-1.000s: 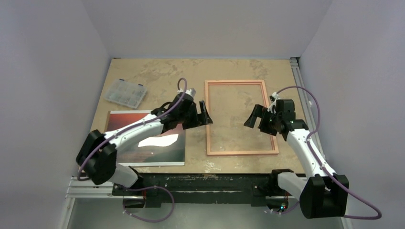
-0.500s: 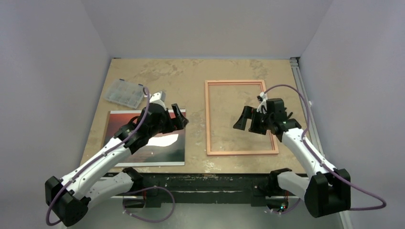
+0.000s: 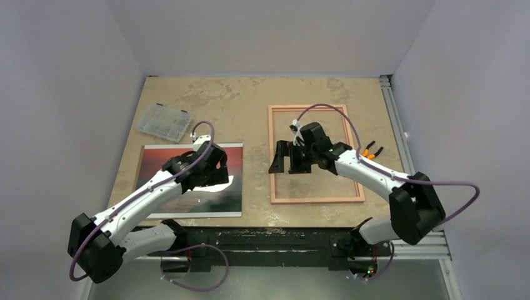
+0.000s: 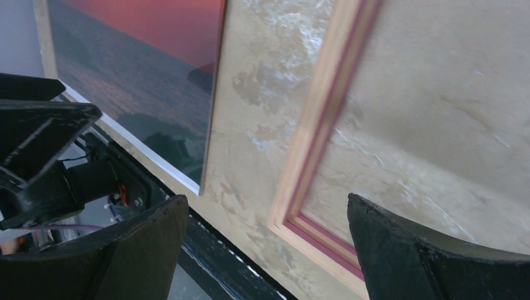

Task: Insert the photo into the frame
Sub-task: Pick up the photo frame item at the center of the board, then place the photo frame item in the photo frame.

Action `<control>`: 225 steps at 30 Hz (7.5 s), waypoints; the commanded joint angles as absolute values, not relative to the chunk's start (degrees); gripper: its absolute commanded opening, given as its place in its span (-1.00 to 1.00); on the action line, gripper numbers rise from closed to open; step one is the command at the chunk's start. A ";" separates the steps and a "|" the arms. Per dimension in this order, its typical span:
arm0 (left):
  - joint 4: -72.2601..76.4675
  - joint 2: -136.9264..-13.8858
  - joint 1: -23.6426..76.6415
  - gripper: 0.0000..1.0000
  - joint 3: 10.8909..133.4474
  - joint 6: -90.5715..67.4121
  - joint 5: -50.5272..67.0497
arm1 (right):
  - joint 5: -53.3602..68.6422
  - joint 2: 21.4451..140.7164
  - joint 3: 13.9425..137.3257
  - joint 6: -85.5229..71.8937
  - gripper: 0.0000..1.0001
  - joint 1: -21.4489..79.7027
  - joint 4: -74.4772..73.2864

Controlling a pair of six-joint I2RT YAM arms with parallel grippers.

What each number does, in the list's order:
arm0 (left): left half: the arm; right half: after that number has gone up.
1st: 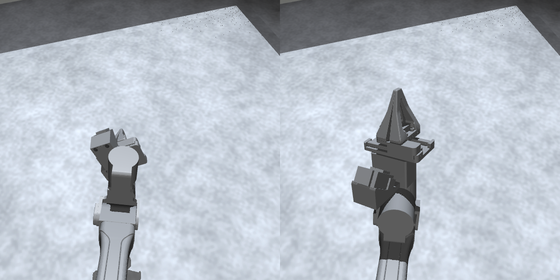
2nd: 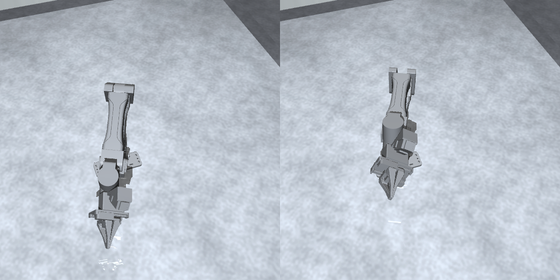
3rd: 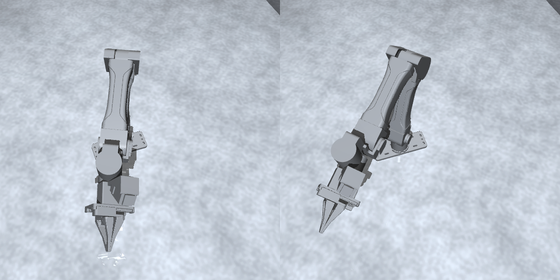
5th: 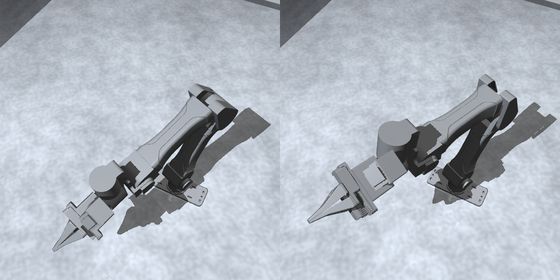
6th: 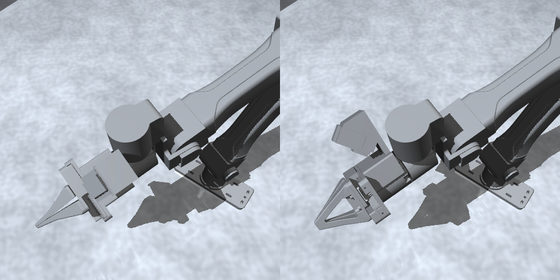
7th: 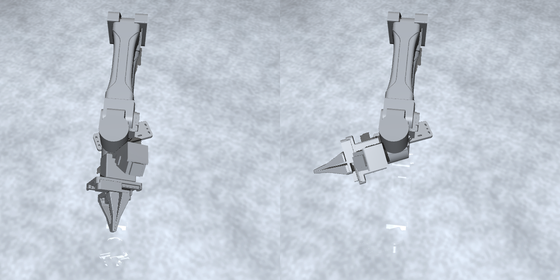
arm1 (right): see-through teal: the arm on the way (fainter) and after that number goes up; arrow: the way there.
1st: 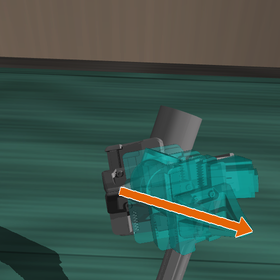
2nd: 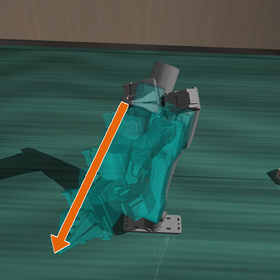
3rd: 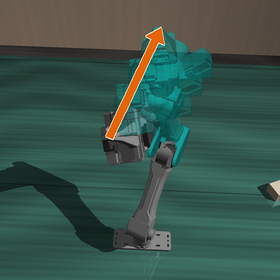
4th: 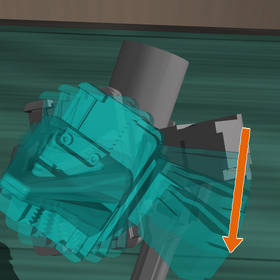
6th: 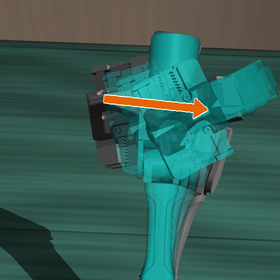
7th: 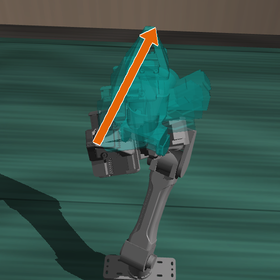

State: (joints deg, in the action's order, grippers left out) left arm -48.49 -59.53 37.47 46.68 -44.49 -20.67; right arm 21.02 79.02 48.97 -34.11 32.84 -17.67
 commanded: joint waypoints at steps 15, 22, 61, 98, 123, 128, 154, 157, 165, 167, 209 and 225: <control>-32.46 -80.06 28.94 0.32 44.40 -45.00 -5.51 | 19.62 96.42 61.67 -42.86 0.88 42.45 -8.30; -29.04 -85.11 28.82 0.11 43.15 -45.08 -0.32 | 19.85 97.37 61.18 -43.79 0.87 42.39 -7.25; -41.83 -64.97 29.59 -0.41 36.50 -46.88 -7.02 | 14.89 104.91 66.53 -43.70 0.78 44.26 -12.14; -35.88 -68.32 29.64 -0.80 32.17 -47.80 -3.60 | 36.85 111.56 45.58 -56.50 0.78 38.41 33.13; -34.99 -66.78 30.07 -0.78 31.91 -47.64 -2.43 | 41.66 117.88 46.57 -61.61 0.09 40.59 42.49; -35.04 -63.82 30.23 -0.66 32.10 -47.64 -2.07 | 41.57 117.12 46.33 -61.09 -0.43 40.60 41.75; -34.24 -42.15 30.37 0.56 38.63 -44.09 7.35 | 31.37 77.74 38.48 -49.80 -1.00 30.15 11.83; -32.98 -43.08 30.34 0.56 38.18 -44.51 8.31 | 26.77 70.97 37.44 -49.27 -1.00 28.27 6.52; -30.06 -44.96 30.50 0.56 36.68 -45.81 10.73 | 19.52 58.68 34.89 -51.40 -1.00 21.46 -4.61; -29.72 -45.37 30.64 0.56 36.47 -45.93 11.13 | 19.51 56.96 33.41 -52.93 -1.00 19.73 -4.77; -40.71 -55.36 32.20 0.51 32.64 -51.42 -2.72 | 22.15 78.54 47.02 -27.60 0.65 3.52 -17.42; -20.79 -62.45 29.39 0.48 25.02 -52.92 9.71 | 32.57 82.28 33.78 -30.24 0.68 1.78 -7.48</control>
